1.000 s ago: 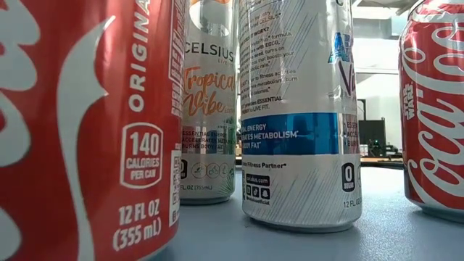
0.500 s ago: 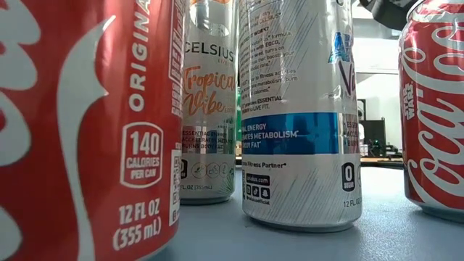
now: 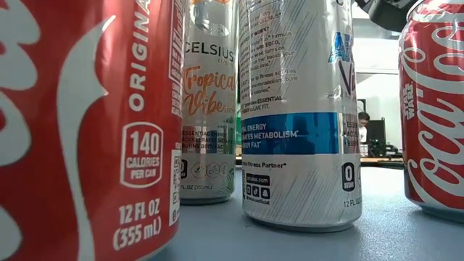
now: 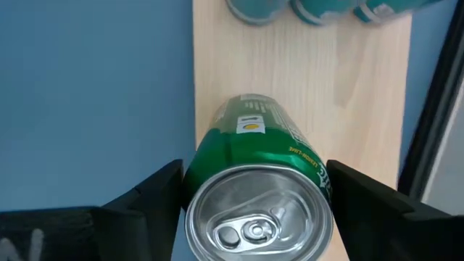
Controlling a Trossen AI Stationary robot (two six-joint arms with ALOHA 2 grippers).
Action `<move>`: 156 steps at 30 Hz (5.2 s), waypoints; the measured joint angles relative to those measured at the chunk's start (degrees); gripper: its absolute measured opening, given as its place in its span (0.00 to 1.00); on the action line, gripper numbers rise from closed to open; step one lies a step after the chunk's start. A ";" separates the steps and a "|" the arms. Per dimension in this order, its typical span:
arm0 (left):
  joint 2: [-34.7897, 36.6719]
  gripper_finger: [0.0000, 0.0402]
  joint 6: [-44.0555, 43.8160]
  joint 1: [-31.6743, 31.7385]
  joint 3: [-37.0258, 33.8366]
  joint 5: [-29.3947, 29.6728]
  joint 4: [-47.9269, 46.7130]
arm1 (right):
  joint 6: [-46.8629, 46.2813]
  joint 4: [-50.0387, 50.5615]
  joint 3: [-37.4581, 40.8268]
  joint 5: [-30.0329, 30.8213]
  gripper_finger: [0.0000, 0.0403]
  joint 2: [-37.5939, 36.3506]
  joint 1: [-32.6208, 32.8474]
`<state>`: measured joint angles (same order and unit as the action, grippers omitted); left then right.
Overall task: Place canned beverage on shelf
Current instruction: Put the top right green soda can on the shelf
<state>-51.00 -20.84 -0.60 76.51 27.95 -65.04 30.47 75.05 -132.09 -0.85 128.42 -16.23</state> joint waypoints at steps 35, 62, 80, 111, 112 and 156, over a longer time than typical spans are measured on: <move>0.00 0.48 1.32 -0.02 0.00 2.88 -1.95 | -11.49 -0.48 6.92 -8.37 0.59 -24.72 -7.57; 0.00 0.48 -4.94 -0.02 0.00 6.81 -1.31 | -37.58 -64.80 68.03 -1.13 0.00 -35.72 0.56; 0.02 0.48 -4.89 -0.01 0.00 6.90 -1.53 | -35.70 -70.09 67.90 0.63 0.00 -32.07 -0.72; 0.00 0.48 -4.35 0.00 0.00 7.20 -1.61 | -32.81 -68.80 59.44 -1.02 0.00 -24.14 -2.80; 0.00 0.48 -4.28 0.00 0.01 7.30 -1.60 | -32.80 -69.09 59.43 -1.01 0.00 -24.15 -2.92; 0.00 0.48 -6.67 0.00 0.00 9.98 -1.49 | -28.88 -80.41 59.40 -3.49 0.00 -24.06 -9.11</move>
<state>-51.00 -27.51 -0.60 76.51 37.93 -66.52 1.59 -5.37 -72.69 -4.34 104.36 -25.34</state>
